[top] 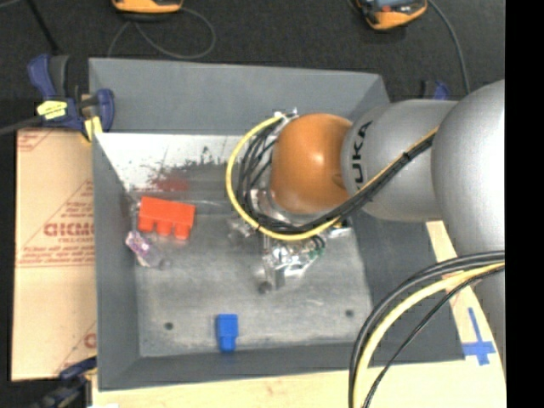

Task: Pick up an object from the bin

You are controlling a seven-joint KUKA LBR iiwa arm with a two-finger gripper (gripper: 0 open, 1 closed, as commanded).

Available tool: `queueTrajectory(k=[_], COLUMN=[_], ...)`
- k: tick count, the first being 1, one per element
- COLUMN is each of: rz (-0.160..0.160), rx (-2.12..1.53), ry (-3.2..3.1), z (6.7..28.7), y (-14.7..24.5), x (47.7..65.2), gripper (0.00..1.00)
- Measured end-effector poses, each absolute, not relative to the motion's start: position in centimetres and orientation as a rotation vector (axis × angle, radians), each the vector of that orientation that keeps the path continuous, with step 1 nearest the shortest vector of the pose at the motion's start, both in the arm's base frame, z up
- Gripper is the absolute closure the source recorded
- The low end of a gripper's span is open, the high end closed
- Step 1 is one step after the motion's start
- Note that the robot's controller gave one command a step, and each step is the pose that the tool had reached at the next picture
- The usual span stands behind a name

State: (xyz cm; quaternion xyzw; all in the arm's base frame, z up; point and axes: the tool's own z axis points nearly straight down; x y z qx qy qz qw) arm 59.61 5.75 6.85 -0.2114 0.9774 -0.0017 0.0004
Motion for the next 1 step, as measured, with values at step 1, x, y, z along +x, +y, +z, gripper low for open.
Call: queueTrajectory(k=[1], rz=[0.001], rx=[-1.261], ry=[2.878], z=[10.02], y=[8.76], x=[47.57], gripper=[0.00])
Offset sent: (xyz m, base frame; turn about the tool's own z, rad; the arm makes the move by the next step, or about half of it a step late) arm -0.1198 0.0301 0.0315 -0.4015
